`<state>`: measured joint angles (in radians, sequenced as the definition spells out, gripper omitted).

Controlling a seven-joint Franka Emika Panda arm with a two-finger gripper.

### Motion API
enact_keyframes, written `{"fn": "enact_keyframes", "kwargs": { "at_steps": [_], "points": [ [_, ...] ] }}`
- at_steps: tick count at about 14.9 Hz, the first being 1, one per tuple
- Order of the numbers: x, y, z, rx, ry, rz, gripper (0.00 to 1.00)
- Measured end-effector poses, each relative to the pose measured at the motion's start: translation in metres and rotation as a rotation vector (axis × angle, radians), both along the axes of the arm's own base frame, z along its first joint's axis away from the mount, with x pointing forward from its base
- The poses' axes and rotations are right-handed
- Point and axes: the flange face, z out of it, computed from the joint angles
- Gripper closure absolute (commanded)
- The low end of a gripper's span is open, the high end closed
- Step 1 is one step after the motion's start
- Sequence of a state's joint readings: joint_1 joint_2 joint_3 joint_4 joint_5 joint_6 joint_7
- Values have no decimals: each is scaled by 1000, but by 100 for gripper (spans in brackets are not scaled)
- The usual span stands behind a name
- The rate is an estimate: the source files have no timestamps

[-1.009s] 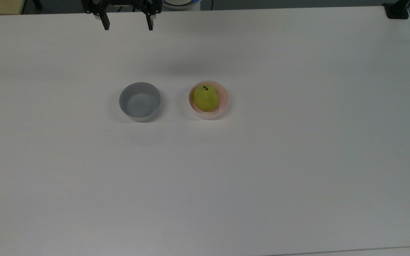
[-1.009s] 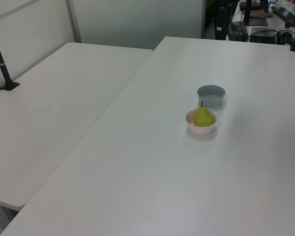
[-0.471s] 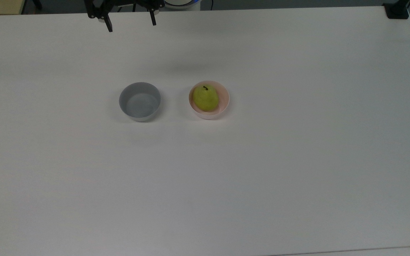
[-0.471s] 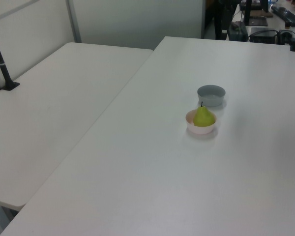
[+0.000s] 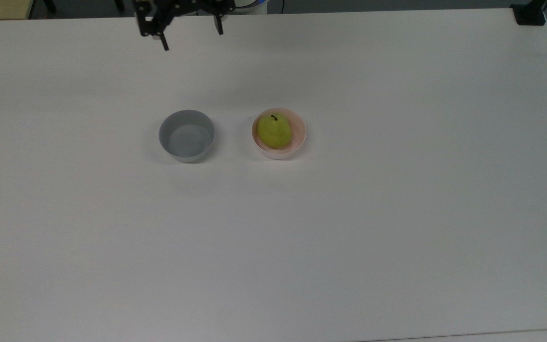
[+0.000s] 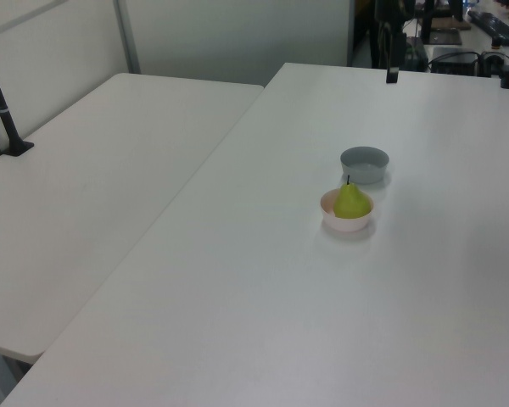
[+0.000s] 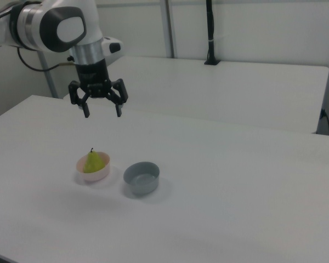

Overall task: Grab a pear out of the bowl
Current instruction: 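Lower the open gripper onto the pear in the pink bowl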

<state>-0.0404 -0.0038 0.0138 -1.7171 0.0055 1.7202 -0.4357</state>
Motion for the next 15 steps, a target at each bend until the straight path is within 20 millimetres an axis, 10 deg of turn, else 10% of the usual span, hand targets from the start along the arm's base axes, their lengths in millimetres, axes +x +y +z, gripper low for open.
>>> {"fn": "enact_keyframes", "kwargs": {
  "at_steps": [15],
  "points": [
    [17,117,-152,25,-12,-5,0]
  ]
}}
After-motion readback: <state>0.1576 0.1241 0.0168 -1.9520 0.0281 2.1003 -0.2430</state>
